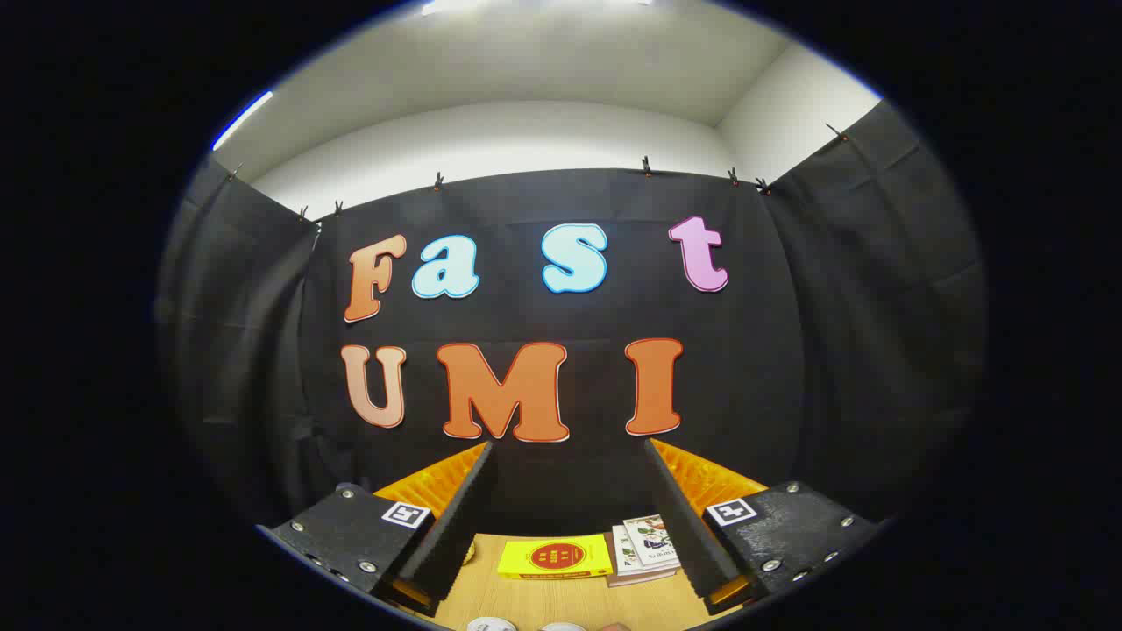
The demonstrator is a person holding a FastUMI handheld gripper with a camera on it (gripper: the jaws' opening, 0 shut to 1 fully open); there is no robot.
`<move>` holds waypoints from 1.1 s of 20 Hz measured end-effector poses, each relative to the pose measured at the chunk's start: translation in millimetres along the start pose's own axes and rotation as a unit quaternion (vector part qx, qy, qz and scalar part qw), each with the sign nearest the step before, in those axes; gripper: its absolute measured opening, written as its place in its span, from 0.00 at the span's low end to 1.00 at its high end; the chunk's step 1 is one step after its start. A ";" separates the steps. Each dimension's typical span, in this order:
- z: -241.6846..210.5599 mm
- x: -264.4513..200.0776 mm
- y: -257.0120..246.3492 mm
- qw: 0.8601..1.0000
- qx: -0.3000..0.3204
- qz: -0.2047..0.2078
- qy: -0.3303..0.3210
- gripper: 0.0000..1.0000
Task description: Open the storage box then place both shoes into the box .Put the left shoe in first, then the right shoe, with the right side of both shoes facing outward in a uniform manner.
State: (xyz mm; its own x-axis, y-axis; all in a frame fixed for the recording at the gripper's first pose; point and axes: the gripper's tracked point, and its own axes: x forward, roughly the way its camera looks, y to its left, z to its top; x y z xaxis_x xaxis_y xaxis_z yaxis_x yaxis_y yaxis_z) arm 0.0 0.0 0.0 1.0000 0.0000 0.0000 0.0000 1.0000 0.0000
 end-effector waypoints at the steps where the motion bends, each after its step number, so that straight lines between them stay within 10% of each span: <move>1: -1.0 -1.5 -2.4 1.000 -0.004 -0.003 0.001 0.99; 16: -13.6 -8.0 -5.5 1.000 -0.023 -0.004 0.002 0.99; 22: -62.0 -8.8 41.3 0.995 0.034 0.066 0.068 0.98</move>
State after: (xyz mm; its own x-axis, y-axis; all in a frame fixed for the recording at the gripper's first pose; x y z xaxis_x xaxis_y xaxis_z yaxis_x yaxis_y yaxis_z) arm -8.8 41.3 -62.0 0.9820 0.1355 -0.1314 -0.1263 0.9891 0.0761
